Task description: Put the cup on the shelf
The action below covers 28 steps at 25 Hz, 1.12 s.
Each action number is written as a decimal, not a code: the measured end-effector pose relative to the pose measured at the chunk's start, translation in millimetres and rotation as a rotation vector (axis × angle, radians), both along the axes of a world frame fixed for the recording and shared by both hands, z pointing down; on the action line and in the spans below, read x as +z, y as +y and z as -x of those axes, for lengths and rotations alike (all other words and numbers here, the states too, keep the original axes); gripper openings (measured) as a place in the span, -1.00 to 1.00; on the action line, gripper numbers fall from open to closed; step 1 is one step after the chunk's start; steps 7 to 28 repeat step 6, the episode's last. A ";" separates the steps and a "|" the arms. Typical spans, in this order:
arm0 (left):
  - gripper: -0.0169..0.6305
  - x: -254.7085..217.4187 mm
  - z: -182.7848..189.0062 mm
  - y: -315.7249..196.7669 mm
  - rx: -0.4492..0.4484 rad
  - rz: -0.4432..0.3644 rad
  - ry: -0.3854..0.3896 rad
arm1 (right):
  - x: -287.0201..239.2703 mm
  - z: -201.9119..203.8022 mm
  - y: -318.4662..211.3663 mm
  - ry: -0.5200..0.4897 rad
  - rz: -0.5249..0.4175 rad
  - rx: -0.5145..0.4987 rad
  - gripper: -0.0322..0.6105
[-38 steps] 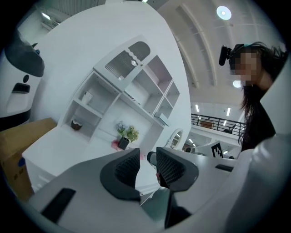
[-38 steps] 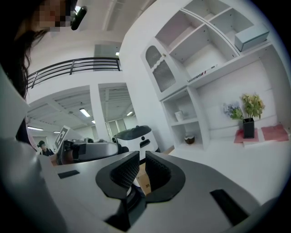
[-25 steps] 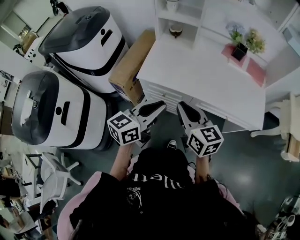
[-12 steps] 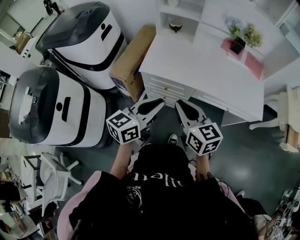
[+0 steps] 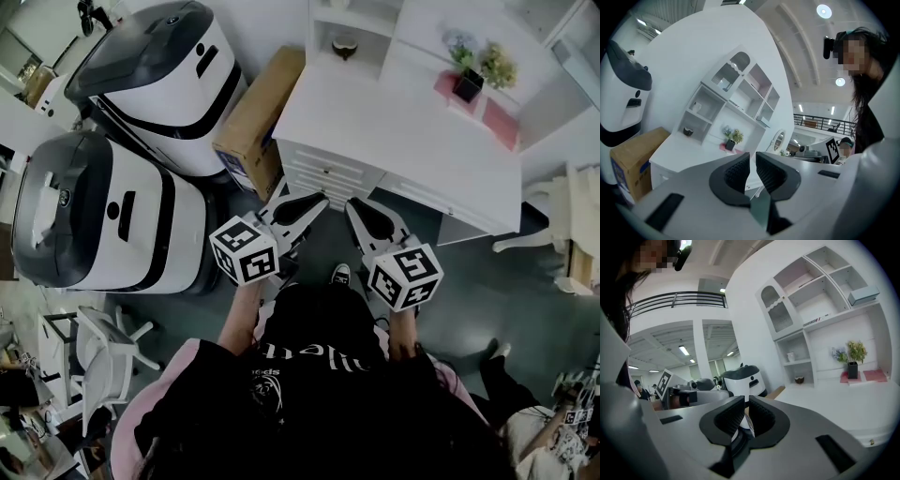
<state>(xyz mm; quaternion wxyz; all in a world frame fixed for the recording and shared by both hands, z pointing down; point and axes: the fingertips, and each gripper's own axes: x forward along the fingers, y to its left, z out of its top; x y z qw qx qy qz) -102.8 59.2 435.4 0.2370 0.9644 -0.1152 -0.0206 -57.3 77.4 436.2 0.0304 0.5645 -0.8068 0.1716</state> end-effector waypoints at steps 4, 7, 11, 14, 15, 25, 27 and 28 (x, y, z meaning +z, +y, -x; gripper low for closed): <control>-0.79 1.6 -2.6 1.2 -0.001 0.002 -0.001 | -4.8 -0.2 2.3 -0.004 -0.014 -0.004 -0.70; -0.79 2.1 -3.8 1.4 -0.004 0.006 -0.002 | -7.3 -0.7 3.5 -0.004 -0.019 -0.007 -0.70; -0.79 2.1 -3.8 1.4 -0.004 0.006 -0.002 | -7.3 -0.7 3.5 -0.004 -0.019 -0.007 -0.70; -0.79 2.1 -3.8 1.4 -0.004 0.006 -0.002 | -7.3 -0.7 3.5 -0.004 -0.019 -0.007 -0.70; -0.79 2.1 -3.8 1.4 -0.004 0.006 -0.002 | -7.3 -0.7 3.5 -0.004 -0.019 -0.007 -0.70; -0.79 2.1 -3.8 1.4 -0.004 0.006 -0.002 | -7.3 -0.7 3.5 -0.004 -0.019 -0.007 -0.70; -0.79 2.1 -3.8 1.4 -0.004 0.006 -0.002 | -7.3 -0.7 3.5 -0.004 -0.019 -0.007 -0.70; -0.79 2.1 -3.8 1.4 -0.004 0.006 -0.002 | -7.3 -0.7 3.5 -0.004 -0.019 -0.007 -0.70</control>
